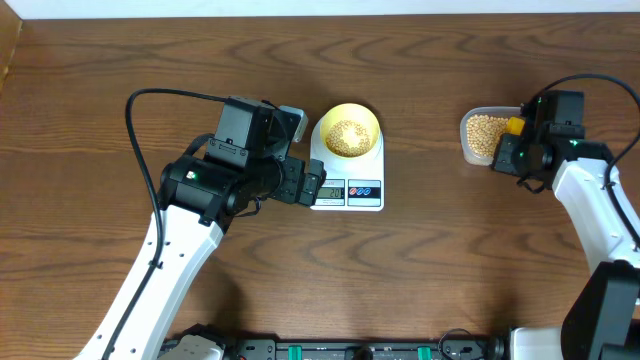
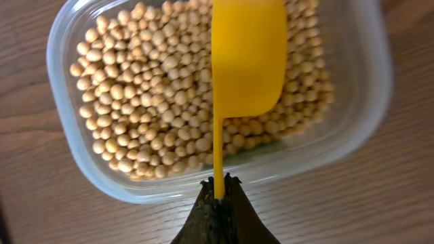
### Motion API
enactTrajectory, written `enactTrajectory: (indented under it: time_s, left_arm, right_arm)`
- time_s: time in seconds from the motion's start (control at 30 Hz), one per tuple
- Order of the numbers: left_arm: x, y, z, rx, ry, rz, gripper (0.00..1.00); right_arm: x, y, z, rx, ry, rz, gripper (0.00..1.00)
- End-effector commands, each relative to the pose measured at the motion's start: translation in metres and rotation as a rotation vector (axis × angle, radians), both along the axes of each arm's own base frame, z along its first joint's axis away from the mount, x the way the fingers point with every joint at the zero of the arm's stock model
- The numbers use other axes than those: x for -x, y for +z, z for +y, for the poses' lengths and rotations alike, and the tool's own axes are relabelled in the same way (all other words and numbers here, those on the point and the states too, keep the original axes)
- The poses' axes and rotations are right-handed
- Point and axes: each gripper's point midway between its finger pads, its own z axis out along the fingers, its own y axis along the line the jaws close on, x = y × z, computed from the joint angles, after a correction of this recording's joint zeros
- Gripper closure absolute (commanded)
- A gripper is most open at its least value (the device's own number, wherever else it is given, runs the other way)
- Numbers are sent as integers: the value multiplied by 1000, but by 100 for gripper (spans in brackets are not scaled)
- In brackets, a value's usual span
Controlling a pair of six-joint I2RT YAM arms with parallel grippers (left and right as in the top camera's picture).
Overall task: Scoop item into bowl and weigh 50g on scale
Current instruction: 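Dip the yellow scoop into the soybeans with the right gripper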
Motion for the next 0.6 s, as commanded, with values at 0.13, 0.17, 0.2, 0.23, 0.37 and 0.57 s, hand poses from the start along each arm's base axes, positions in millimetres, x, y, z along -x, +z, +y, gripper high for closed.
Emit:
enactTrajectory:
  time_s: [0.13,0.17,0.2,0.23,0.37,0.57]
  left_arm:
    - [-4,13,1,13,17,-30,2]
    - [-4,13,1,13,17,-30,2]
    - [-4,13,1,13,17,-30,2]
    - [-4,13,1,12,17,-30,2]
    - [-4,13,1,13,17,-30,2]
    - [-4,13,1,13,17,-30,2]
  right_arm:
    - [-1,-9,35,-181,78,23,99]
    - [0,-8,38,-199,90,21,99]
    - [-1,-7,41,-218,97,18,99]
    - [-1,-7,42,-231,100,16,99]
    - [1,-5,42,-279,95,16,99]
    - [2,2,41,-381,101,-5,99]
